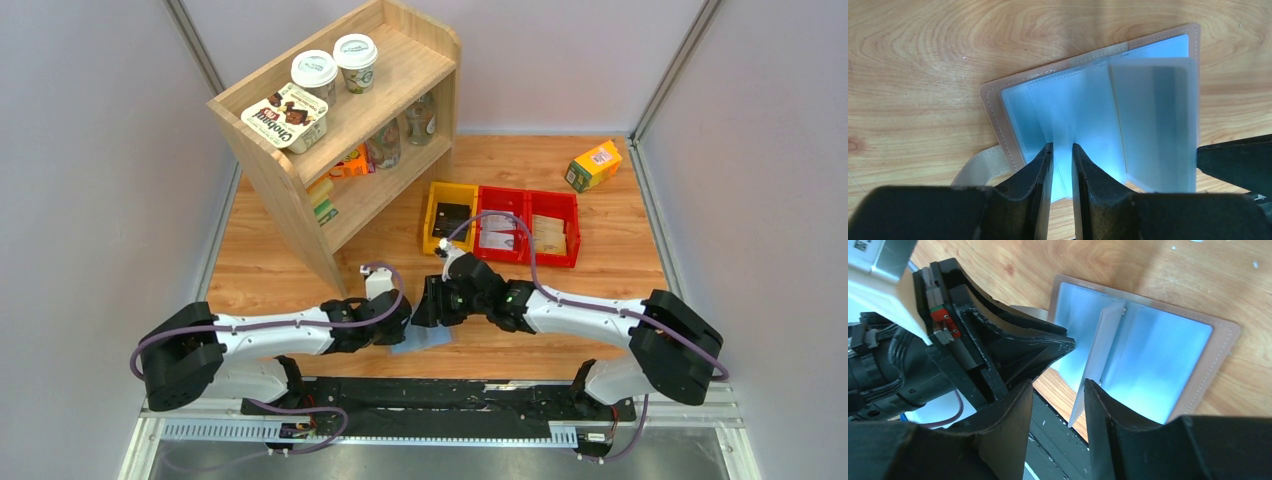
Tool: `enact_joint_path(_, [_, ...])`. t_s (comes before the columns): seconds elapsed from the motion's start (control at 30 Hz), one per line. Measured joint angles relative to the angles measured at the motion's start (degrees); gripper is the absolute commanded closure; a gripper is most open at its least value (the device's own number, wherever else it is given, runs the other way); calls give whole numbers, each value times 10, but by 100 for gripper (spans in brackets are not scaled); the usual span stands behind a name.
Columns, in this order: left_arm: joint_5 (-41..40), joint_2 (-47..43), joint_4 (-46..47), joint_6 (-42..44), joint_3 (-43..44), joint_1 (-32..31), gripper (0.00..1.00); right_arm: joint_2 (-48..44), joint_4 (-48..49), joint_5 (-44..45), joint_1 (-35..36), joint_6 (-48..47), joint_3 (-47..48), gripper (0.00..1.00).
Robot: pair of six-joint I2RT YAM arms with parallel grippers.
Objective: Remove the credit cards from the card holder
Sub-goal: Remove the credit card from the card holder.
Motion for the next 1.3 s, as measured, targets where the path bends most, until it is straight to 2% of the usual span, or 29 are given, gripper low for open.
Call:
enact_joint_path(0.2, [0, -30, -7, -12, -16, 0, 68, 42, 41, -28, 0, 2, 3, 59])
enact_joint_path(0.33, [-10, -85, -26, -30, -31, 0, 65, 84, 51, -41, 0, 4, 3, 58])
enact_joint_path(0.47, [-24, -135, -41, -44, -44, 0, 64, 95, 52, -44, 0, 8, 3, 48])
enact_joint_path(0.63, [-33, -166, -48, -56, -52, 0, 64, 93, 57, -54, 0, 9, 4, 43])
enact_joint_path(1.3, [-44, -211, -61, -77, -61, 0, 64, 84, 86, -100, 0, 10, 24, 48])
